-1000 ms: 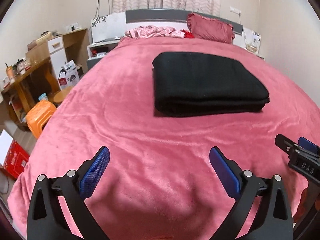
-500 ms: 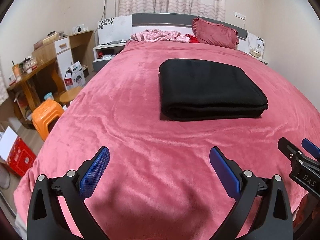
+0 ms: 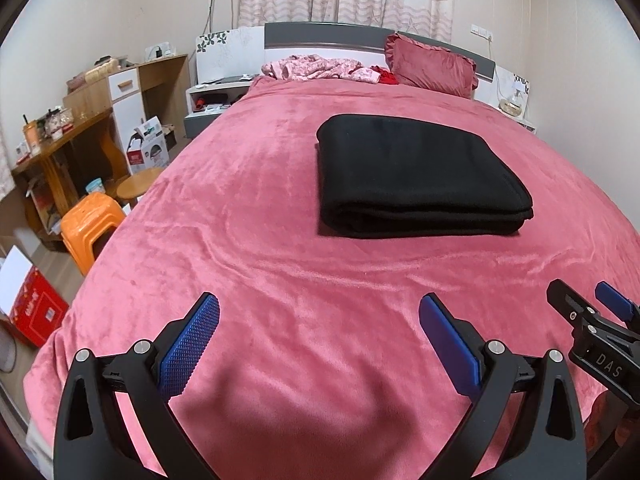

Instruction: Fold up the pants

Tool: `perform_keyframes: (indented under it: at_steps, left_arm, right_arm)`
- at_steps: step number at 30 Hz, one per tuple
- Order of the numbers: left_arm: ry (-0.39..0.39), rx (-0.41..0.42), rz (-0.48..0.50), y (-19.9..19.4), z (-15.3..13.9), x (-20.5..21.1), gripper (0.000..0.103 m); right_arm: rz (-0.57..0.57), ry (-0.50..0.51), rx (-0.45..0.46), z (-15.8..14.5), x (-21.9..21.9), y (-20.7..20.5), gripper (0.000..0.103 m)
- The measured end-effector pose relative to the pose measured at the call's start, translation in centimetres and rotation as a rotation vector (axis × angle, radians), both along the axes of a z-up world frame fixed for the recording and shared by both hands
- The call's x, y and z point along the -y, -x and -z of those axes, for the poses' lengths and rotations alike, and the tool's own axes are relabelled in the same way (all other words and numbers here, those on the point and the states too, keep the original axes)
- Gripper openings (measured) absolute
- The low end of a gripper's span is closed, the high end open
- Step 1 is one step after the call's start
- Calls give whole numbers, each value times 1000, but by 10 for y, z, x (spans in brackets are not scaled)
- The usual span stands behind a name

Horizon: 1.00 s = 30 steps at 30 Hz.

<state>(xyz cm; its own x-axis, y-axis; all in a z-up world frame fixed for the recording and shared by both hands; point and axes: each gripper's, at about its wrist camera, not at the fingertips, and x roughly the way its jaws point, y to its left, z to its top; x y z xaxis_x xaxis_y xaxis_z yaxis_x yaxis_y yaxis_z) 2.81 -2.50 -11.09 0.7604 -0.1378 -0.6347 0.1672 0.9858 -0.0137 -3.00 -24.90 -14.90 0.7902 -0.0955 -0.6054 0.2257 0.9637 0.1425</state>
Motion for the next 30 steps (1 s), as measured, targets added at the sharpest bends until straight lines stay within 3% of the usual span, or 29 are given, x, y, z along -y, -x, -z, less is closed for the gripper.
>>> perform_keyframes:
  at_steps: [30]
  left_arm:
    - [1,-9,-4,0,4,0,99]
  right_arm:
    - [-2,-4,-5,4,-1,-1,101]
